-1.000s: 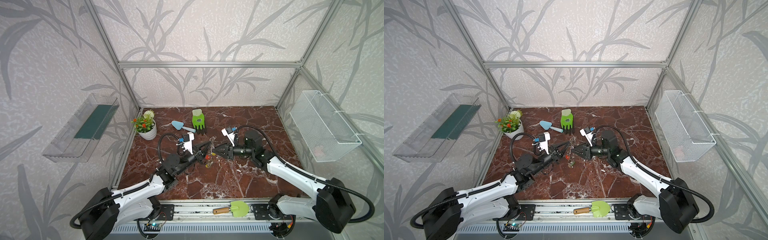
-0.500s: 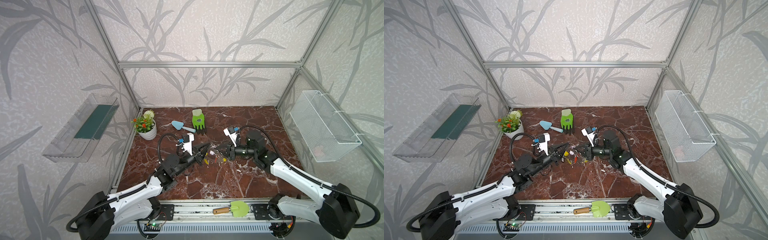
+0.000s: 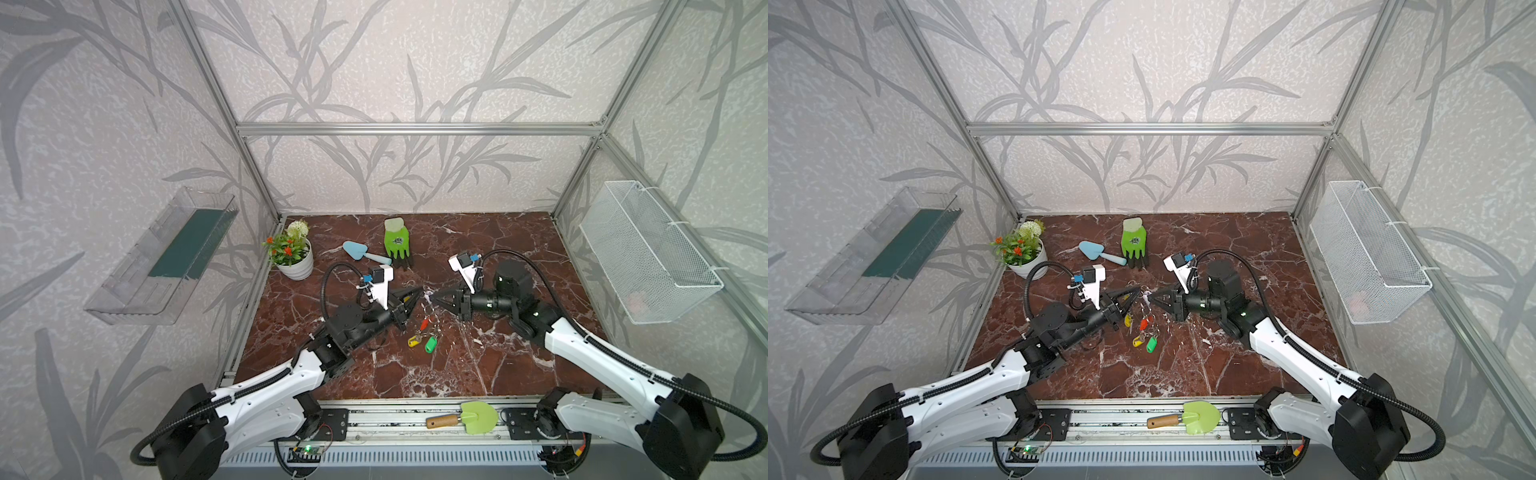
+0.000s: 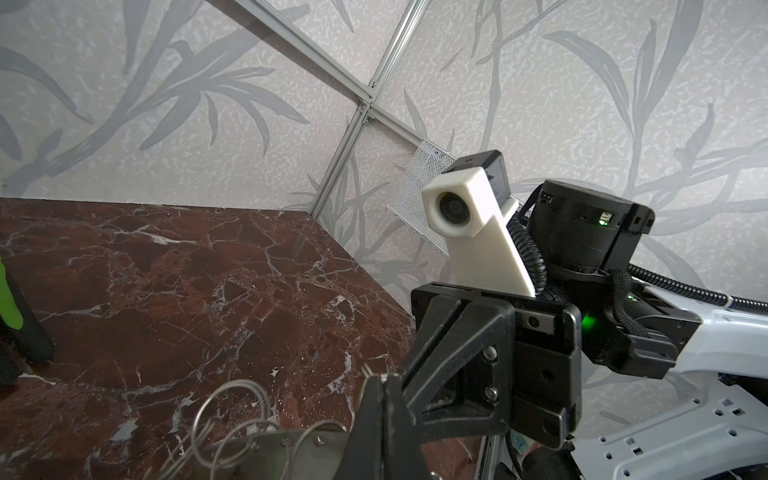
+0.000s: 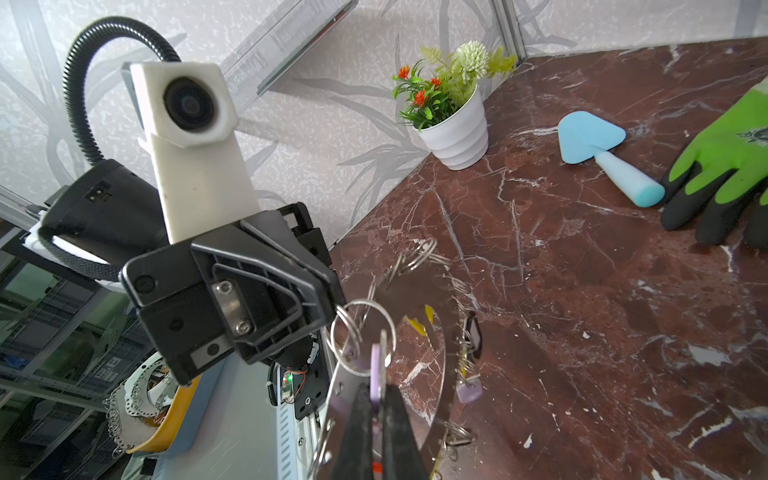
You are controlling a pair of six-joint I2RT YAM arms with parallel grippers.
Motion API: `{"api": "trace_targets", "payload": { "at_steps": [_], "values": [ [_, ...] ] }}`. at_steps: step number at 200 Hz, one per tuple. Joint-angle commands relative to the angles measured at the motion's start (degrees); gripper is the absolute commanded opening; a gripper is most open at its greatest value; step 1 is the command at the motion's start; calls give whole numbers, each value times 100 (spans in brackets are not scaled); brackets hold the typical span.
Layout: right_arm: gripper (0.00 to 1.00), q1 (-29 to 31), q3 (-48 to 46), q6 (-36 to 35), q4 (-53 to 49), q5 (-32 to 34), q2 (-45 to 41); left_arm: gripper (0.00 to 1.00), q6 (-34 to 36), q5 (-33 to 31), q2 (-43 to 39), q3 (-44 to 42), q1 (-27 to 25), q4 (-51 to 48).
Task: Put the keys on the keyring
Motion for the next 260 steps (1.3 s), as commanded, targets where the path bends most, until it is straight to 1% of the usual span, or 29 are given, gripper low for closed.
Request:
{"api": "trace_targets", "payload": {
  "at_steps": [1,50,78,107,131,217,256,260],
  "values": [
    [0,67,252,-142,-39,-28,-50,0,98,132,34,272,7,73],
    [0,78,227,-181,-108,22,-89,0,191,9,-16,261,19,-19],
    [0,29,194,-239,-285,282,-200,0,324,-146,-283,234,29,-301],
    [0,-131,95,-116,-262,320,-237,0,414,-234,-590,177,81,-566],
    [0,-135,91,-95,-237,337,-235,0,445,-261,-714,158,108,-699],
    [0,-176,43,-64,-211,363,-205,0,472,-249,-943,106,213,-931],
    [0,-172,89,12,-97,275,-103,0,394,-147,-771,184,220,-870],
    [4,-170,101,11,-109,290,-95,0,386,-147,-751,193,222,-861]
  ]
}}
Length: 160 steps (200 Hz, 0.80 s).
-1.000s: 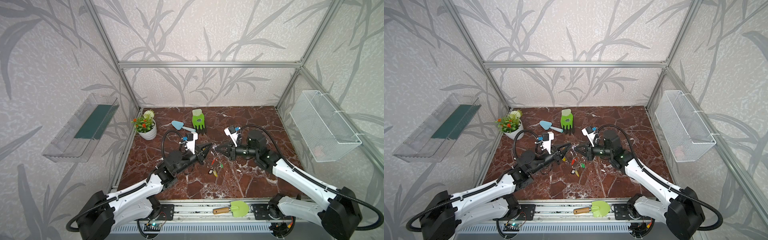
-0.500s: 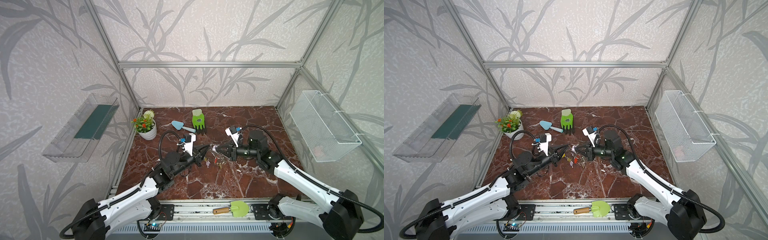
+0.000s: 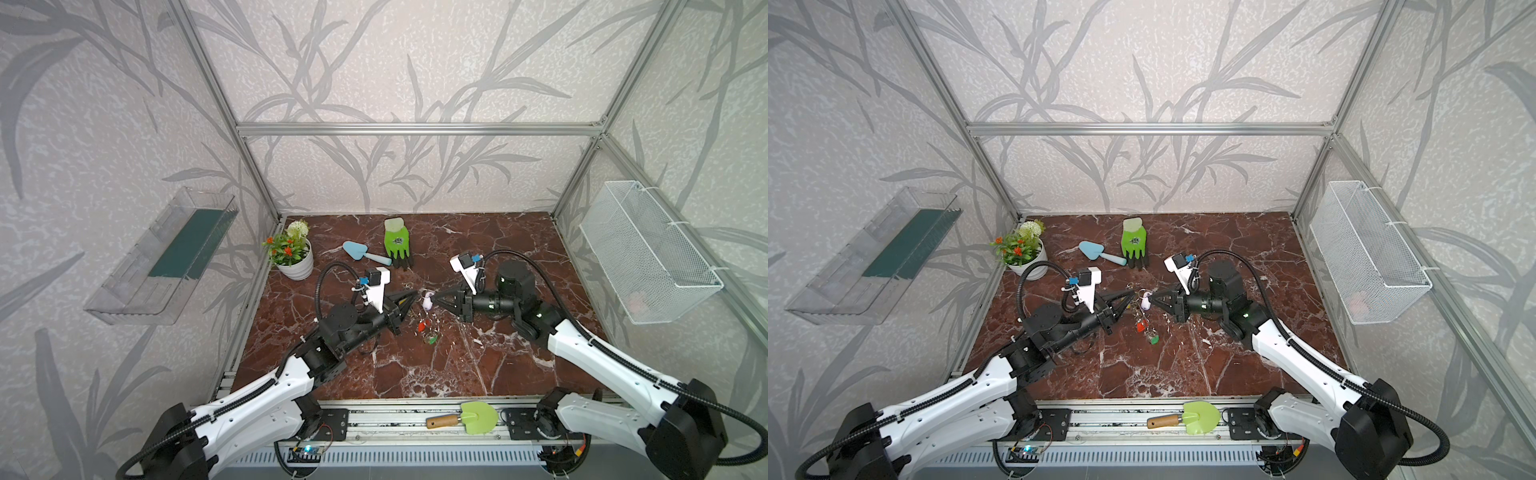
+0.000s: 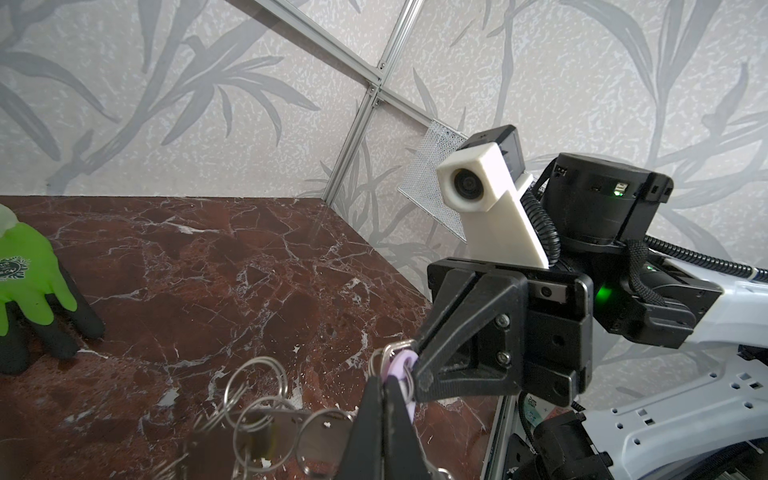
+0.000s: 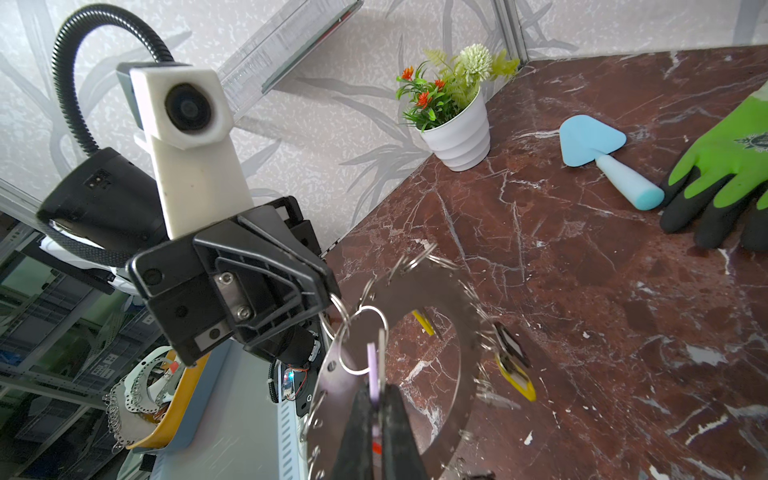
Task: Put the keys on the keyring
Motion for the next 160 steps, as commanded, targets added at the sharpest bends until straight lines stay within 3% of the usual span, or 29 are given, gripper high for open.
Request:
{"api": "trace_targets", "payload": {
  "at_steps": [1,11,28,51,80,112,160],
  "values": [
    [6,-120,85,81,70,211,32,0,-14,-127,-28,141,107,304],
    [26,-115,131,66,-31,358,33,0,-19,-128,-3,150,103,318],
    [53,-137,154,-5,-306,814,-73,0,-8,-229,-51,142,105,197],
    [72,-237,75,-6,-479,1181,-298,0,45,-337,-219,149,102,-114],
    [84,-379,-57,75,-699,1743,-509,0,156,-459,35,472,100,-671],
    [100,-669,-163,273,-1080,2234,-669,0,210,-421,1207,1197,93,-1157],
    [99,-1113,-340,259,-1435,2516,-857,0,128,-525,3385,2166,89,-916]
  ]
}}
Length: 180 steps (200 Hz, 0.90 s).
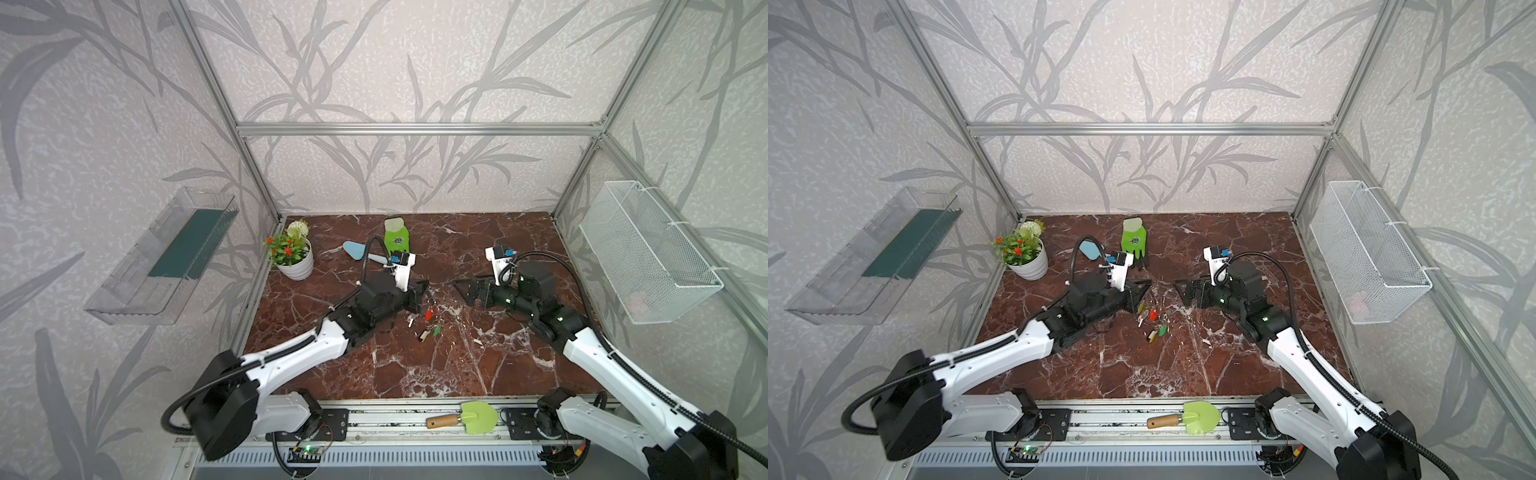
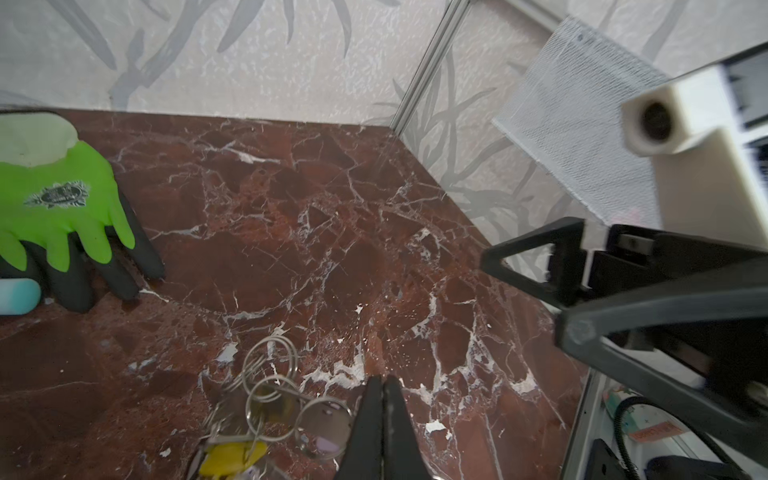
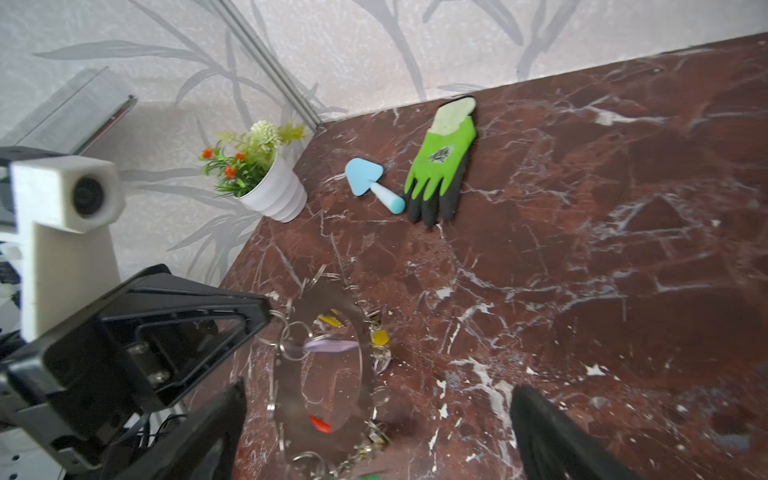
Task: Put the keys on the keyring
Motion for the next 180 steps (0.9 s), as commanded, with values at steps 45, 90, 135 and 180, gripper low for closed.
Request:
{"api": "trace_targets", "payload": {
  "at_steps": [45,90,135,180],
  "values": [
    [99,-577,-386,-95,56,502,-265,21,-53,110,2266,1390,71,646],
    [99,-772,-337,-98,217,1082,-244,94,-421,-94,2129,1497,460,671],
    [100,-836,-482,-494,168,2607,-235,98,193,-1720,-205,192,796,-478],
    [99,-922,-2107,-1092,3174,3677,91,99,418,-5822,-1927,-1175,1077,-1211]
  ]
}}
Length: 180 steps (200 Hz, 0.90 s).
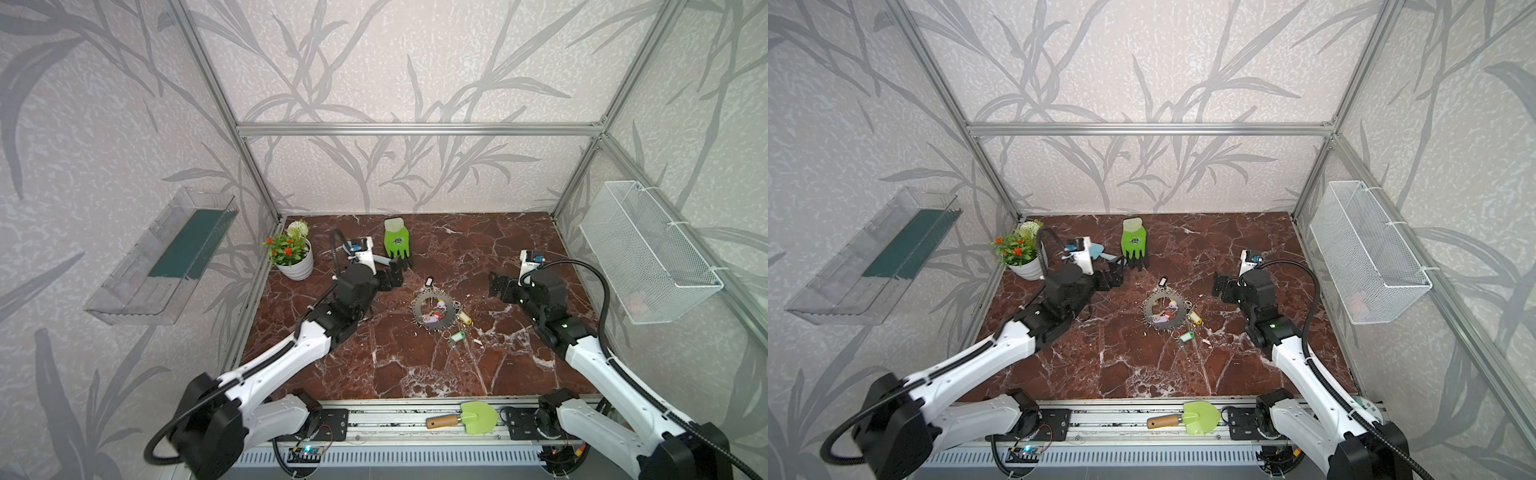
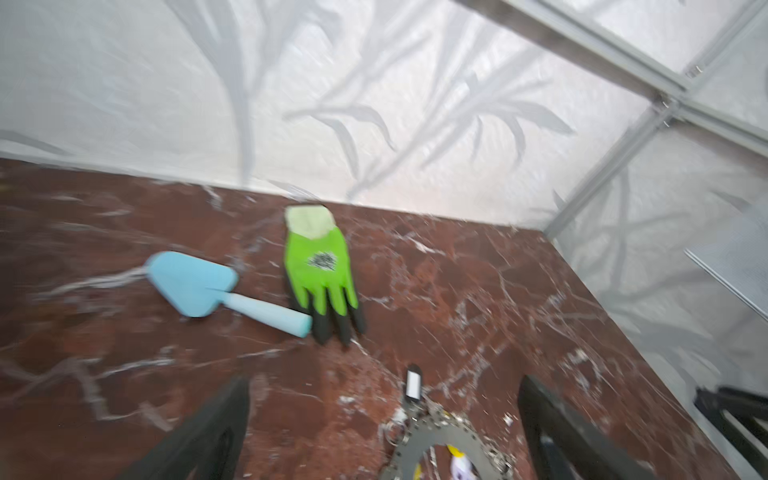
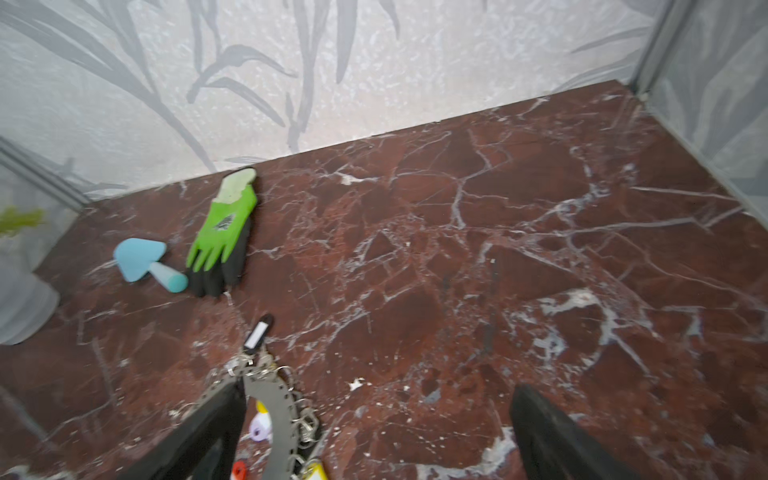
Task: Put the keys on the keyring
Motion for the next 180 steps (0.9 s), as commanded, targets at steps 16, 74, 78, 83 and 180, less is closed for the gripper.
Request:
{"api": "trace_targets", "payload": {
  "at_steps": [16,74,78,83,180],
  "values": [
    [99,-81,-1489,-720,4110,1093,1004,99,193,-3576,-147,-754,490,-920],
    [99,-287,-1307,-1548,4406,1683,1548,99,1039,-3268,786,-1156,1797,809],
    [99,-312,-1308,-1544,4382,1662,1534,99,1046,-3155,870,-1194,1910,893],
    [99,-317,-1296,-1569,4317,1635,1516,99,981,-3055,975,-1212,2030,932],
    [99,-568,-1456,-2299,6434,676,3748,95,1923,234,2818,-1931,3442,4282]
  ]
}}
